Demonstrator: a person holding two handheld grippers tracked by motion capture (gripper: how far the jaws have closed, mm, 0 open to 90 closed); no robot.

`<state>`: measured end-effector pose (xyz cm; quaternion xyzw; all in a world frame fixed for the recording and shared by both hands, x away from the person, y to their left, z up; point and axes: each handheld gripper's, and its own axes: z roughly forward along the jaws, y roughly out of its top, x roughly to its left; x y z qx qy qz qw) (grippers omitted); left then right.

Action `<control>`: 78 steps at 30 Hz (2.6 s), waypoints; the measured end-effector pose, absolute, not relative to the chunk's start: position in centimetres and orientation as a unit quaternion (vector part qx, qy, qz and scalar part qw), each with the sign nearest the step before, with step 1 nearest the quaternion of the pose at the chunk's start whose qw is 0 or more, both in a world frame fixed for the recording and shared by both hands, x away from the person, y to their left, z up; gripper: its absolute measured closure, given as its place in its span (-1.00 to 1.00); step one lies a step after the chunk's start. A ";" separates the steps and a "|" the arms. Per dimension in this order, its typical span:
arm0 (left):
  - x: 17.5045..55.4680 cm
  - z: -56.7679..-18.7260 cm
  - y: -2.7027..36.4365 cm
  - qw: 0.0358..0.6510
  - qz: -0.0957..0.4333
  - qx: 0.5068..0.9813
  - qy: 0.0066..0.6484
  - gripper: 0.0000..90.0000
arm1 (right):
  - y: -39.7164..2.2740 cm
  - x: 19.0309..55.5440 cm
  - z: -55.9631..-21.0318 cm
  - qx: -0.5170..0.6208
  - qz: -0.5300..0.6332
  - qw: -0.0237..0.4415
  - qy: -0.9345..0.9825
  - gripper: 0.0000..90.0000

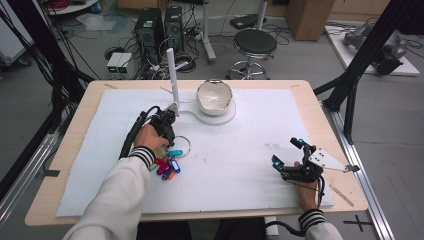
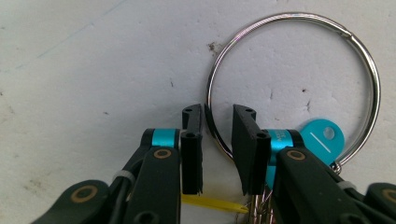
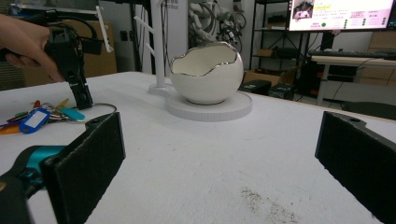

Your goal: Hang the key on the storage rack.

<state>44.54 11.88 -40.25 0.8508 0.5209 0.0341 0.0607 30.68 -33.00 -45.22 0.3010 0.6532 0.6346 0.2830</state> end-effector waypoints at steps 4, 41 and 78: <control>44.5 -40.3 11.8 0.063 0.038 0.849 0.523 0.72 | -33.0 30.7 -45.2 0.301 0.634 0.284 0.653 -0.98; 42.8 -35.7 16.1 0.283 0.071 0.879 0.376 0.93 | -33.0 30.6 -45.2 0.301 0.634 0.284 0.653 -0.98; 45.6 -28.5 18.4 0.433 0.179 0.832 0.296 0.94 | -33.0 30.7 -45.2 0.300 0.635 0.284 0.652 -0.98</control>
